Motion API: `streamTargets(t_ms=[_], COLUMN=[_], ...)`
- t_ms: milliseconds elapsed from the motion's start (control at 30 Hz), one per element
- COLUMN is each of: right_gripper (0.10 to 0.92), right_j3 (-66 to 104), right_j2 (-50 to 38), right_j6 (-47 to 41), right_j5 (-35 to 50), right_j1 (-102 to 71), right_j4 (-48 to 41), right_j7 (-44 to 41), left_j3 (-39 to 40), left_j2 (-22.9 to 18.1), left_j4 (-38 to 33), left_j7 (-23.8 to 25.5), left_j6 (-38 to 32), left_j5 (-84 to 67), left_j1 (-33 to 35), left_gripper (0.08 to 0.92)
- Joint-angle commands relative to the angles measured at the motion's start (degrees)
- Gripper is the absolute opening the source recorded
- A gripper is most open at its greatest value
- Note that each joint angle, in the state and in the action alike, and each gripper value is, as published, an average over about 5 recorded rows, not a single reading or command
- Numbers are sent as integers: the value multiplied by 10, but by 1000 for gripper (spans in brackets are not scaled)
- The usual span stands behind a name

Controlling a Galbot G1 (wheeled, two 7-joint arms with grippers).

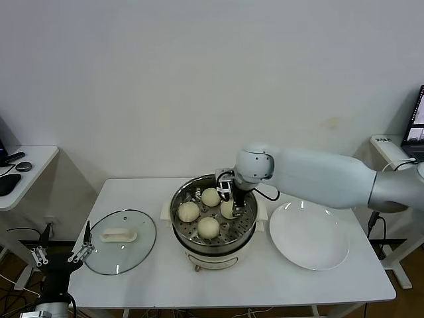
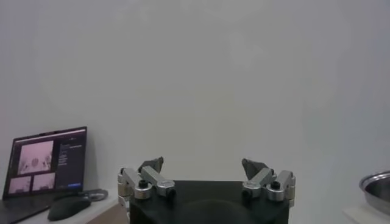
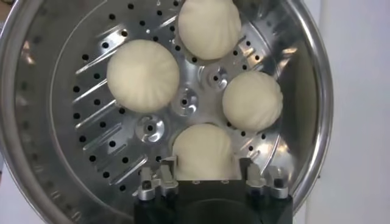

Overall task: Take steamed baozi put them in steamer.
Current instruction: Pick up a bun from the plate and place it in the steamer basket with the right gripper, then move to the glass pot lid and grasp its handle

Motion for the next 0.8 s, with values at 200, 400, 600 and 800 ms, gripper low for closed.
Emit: streamTargets(t_ms=[200, 400, 600, 800], right_gripper=[822, 823, 823, 823], right_j3=[93, 277, 590, 868], right_j2=[-162, -269, -293, -162], right_j6=[5, 93, 236, 417], right_j5=[69, 95, 33, -145], right_j1=[-30, -258, -632, -934], right_j4=[158, 232, 270, 240], right_j7=[142, 350, 437, 404], left_j3=[2, 3, 5, 10], left_j2=[1, -2, -8, -12], left_j4=[-2, 3, 7, 12], left_j7=[1, 1, 1, -1], left_j6=[-1, -8, -16, -19], left_j5=[-4, -6, -1, 0], left_j1=[-3, -2, 1, 4], left_gripper=[823, 823, 823, 823])
